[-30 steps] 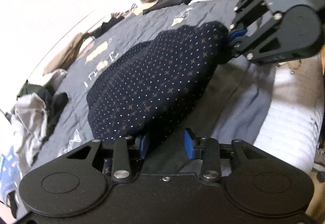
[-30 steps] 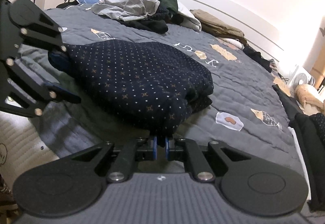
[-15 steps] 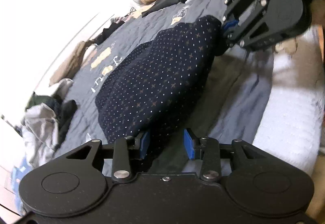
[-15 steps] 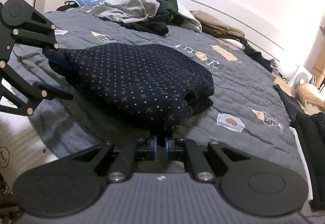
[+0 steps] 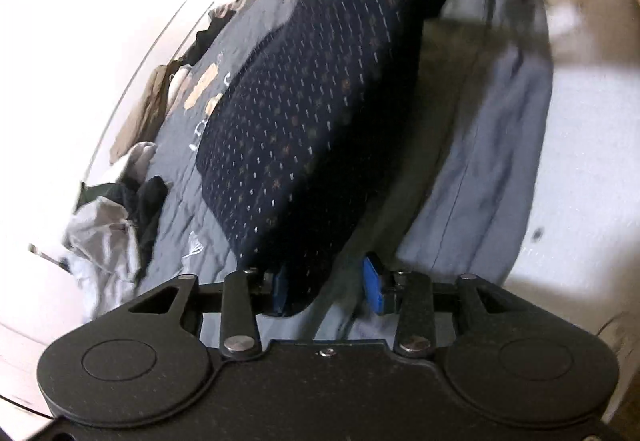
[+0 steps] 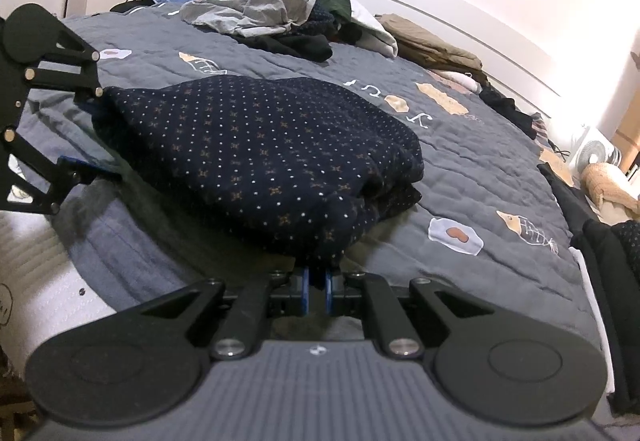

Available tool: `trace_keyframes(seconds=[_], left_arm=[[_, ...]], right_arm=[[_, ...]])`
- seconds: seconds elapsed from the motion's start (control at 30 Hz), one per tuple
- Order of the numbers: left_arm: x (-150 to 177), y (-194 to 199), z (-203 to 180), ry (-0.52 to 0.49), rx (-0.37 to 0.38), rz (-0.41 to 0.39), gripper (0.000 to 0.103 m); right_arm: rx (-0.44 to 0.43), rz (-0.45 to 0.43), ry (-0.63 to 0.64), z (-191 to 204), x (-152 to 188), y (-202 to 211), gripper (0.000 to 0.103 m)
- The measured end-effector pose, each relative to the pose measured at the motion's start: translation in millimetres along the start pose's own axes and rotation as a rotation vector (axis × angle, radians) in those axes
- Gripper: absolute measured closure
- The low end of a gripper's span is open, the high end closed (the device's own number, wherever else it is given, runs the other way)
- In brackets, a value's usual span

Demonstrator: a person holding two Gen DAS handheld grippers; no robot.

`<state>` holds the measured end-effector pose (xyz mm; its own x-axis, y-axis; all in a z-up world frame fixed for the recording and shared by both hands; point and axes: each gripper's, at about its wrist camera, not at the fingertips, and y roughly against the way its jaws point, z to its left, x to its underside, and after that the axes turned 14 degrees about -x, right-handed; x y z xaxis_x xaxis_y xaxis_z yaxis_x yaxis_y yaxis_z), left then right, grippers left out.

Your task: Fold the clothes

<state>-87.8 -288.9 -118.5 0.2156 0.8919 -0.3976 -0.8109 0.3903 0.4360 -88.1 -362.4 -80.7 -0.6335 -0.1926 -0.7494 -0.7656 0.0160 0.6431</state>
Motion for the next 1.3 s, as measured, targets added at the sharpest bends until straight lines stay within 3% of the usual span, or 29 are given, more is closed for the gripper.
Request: trace_keyframes(seconds=[0.03,0.17,0.47,0.6,0.83,1.07,1.17,1.3], left_arm=[[-0.6,-0.9,4.0,0.018,0.005,0.007,0.088],[10.9,-13.2,17.0,0.023,0.018,0.077,0.094],[13.0,-7.0,28.2,0.079,0.034,0.081,0.095],[9.4,-3.6,28.8,0.103,0.028,0.05,0.091],[7.3,-16.9,1.8,-0.019,0.011,0.079,0.089],[10.0,-6.0,23.1,0.106,0.089,0.08,0.094],[11.2,-0.9,32.8,0.163,0.123,0.079,0.089],[12.8,5.9,45.7,0.239,0.168,0.077,0.071]], right_arm=[[0.003,-0.001,-0.001,-0.4,-0.2,0.3,0.096],[0.013,0.02,0.0,-2.3,3.1,-3.4,0.098],[0.043,0.015,-0.009,-4.3,5.0,-3.1,0.099],[0.05,-0.038,0.009,-0.7,0.4,14.3,0.099],[0.02,0.094,0.012,-1.4,10.4,-15.1,0.099],[-0.021,0.114,-0.069,-6.4,12.3,-10.2,0.099],[-0.041,0.122,-0.101,-7.8,13.2,-7.0,0.098],[-0.068,0.133,-0.144,-9.7,14.3,-2.8,0.095]])
